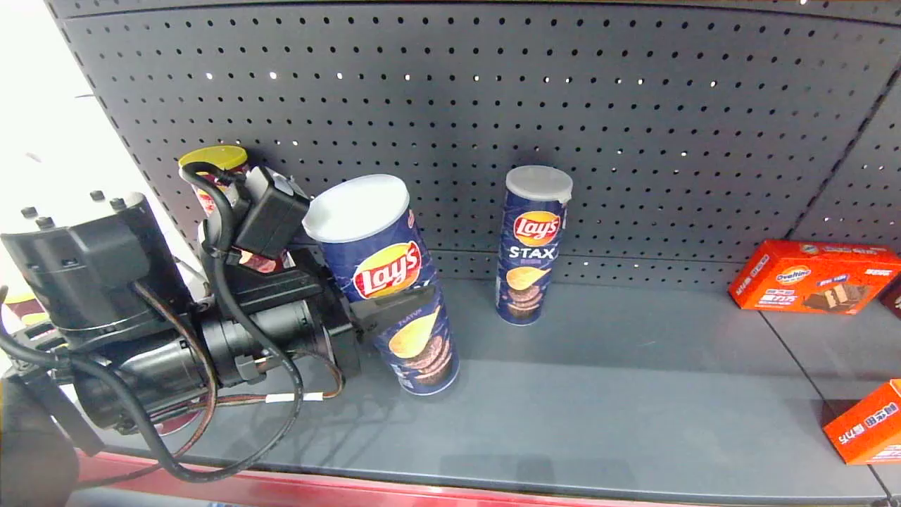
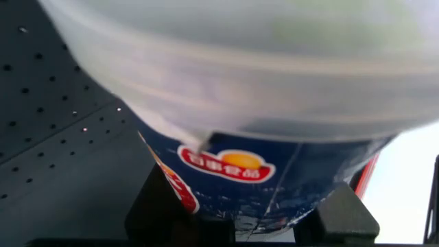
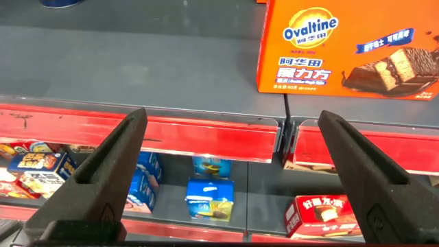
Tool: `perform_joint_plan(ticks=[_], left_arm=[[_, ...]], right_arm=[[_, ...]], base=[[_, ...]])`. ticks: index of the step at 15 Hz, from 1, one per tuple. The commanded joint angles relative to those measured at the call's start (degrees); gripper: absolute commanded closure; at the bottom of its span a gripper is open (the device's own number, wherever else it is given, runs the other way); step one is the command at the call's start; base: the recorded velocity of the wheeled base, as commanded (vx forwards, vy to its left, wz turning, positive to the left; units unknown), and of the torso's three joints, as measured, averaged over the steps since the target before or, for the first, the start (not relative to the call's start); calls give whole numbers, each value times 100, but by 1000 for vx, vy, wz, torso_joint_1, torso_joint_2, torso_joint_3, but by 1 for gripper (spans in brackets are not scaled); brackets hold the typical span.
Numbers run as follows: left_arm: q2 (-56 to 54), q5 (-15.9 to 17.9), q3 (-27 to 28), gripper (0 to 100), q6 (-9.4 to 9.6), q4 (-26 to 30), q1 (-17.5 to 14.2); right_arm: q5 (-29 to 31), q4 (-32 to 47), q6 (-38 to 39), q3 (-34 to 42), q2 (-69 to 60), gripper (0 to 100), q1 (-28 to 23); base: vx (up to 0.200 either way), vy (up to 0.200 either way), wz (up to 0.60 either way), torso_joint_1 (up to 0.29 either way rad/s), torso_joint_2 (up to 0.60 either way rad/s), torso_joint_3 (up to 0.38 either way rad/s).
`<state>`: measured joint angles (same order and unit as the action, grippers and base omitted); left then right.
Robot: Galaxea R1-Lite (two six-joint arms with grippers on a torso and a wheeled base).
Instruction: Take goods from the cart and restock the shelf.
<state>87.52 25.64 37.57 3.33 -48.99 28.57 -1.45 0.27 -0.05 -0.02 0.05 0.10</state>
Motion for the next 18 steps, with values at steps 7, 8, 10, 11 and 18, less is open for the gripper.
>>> perform_joint_plan(ticks=[7,8,10,11,18], left_arm=[[55,3,-206,100,10,-75,-27],[108,3,-162,100,1,-110,-36],[134,20,-206,100,1,-119,-142],[143,29,-215,100,10,-128,-203],[222,29,-215,100,1,-128,-212]], right_arm=[[-699,-334,-584,-1421,2078,0,280],[-725,-334,-593,-1457,2096,0,359],[-751,-370,-443,-1887,2553,0,377],[-804,-457,-312,-2001,2869,0,535],[-1718,-2189,-303,-3179,5708,0,1555]], base=[[0,0,0,0,0,0],[0,0,0,0,0,0],[0,0,0,0,0,0],[0,0,0,0,0,0],[0,0,0,0,0,0]])
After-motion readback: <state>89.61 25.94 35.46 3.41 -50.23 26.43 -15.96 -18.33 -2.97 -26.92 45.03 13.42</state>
